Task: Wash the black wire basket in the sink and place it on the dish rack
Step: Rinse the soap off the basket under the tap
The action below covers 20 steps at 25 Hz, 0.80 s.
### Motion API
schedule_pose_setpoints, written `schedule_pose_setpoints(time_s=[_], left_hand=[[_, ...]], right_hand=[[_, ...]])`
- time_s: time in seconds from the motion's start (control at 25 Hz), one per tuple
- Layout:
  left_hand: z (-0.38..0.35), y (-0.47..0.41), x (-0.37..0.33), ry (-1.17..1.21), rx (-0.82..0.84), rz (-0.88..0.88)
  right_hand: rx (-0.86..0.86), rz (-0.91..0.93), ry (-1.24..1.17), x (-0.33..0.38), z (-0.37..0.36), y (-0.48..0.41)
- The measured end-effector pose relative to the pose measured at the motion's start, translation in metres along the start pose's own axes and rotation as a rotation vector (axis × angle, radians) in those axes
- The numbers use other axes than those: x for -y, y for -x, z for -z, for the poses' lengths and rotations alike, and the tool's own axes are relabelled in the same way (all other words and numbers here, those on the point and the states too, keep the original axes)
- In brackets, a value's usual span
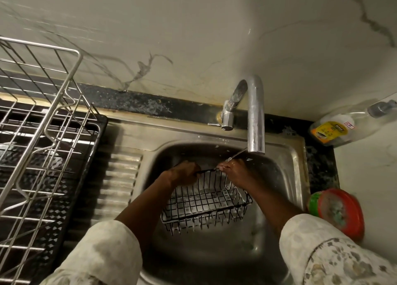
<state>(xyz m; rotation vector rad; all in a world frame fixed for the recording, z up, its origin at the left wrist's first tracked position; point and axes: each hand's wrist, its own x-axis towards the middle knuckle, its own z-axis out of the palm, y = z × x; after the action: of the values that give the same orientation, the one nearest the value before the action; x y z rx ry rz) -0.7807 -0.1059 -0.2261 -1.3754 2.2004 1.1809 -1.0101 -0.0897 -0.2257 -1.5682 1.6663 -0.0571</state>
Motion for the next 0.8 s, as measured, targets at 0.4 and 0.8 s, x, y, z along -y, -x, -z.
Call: schedule_pose_setpoints(time_s=[0.4,0.8], left_hand=[[-0.013,-0.023,-0.021,0.177,0.061,0.063],[0.001,-0.016,0.005,0.814,-0.127,0.229]], right_hand=[[0.074,0.033,0.005,0.012,-0.014,-0.005],[-0.006,-0.014,-0.058,-0.003,-0.003,-0.015]])
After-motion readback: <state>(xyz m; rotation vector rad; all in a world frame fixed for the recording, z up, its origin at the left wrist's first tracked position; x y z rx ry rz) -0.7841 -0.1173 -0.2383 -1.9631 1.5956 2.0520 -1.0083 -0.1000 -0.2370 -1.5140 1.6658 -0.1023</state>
